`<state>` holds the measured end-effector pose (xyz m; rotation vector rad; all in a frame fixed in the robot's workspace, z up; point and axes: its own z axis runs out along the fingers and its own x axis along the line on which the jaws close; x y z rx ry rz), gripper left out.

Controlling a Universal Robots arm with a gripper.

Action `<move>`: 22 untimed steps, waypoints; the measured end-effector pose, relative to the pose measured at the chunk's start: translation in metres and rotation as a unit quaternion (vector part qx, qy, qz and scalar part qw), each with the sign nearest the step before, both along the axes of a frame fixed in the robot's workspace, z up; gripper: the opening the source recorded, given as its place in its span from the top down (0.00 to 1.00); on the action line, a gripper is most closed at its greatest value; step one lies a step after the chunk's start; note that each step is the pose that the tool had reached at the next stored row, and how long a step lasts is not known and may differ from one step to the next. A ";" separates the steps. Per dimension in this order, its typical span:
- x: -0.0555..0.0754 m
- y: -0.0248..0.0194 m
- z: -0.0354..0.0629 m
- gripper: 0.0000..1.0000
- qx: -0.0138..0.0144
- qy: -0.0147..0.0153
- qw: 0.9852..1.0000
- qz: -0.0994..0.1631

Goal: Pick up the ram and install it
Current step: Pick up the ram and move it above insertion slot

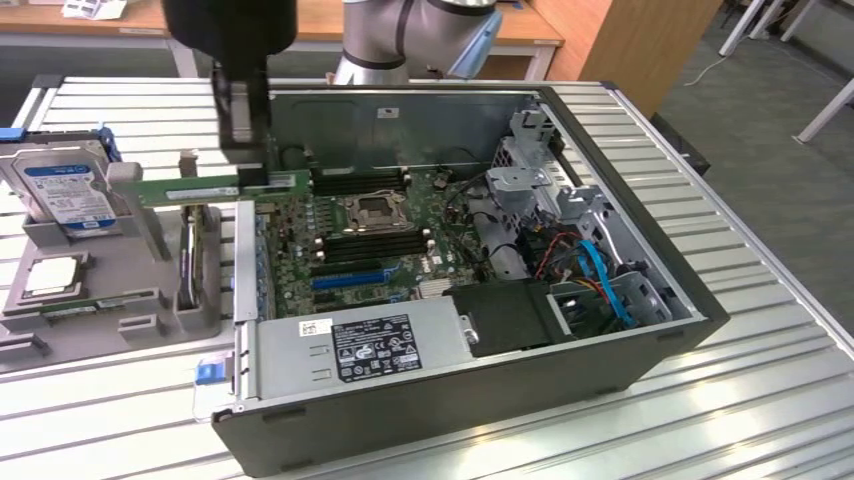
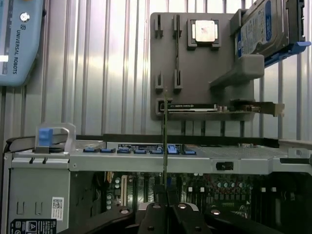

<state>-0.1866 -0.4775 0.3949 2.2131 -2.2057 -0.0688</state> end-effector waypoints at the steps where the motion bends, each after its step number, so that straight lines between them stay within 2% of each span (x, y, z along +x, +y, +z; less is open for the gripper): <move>1: 0.004 0.0000 0.0000 0.89 0.000 0.000 1.000 0.000; 22: 0.080 0.0000 0.0000 0.89 0.000 0.000 1.000 0.000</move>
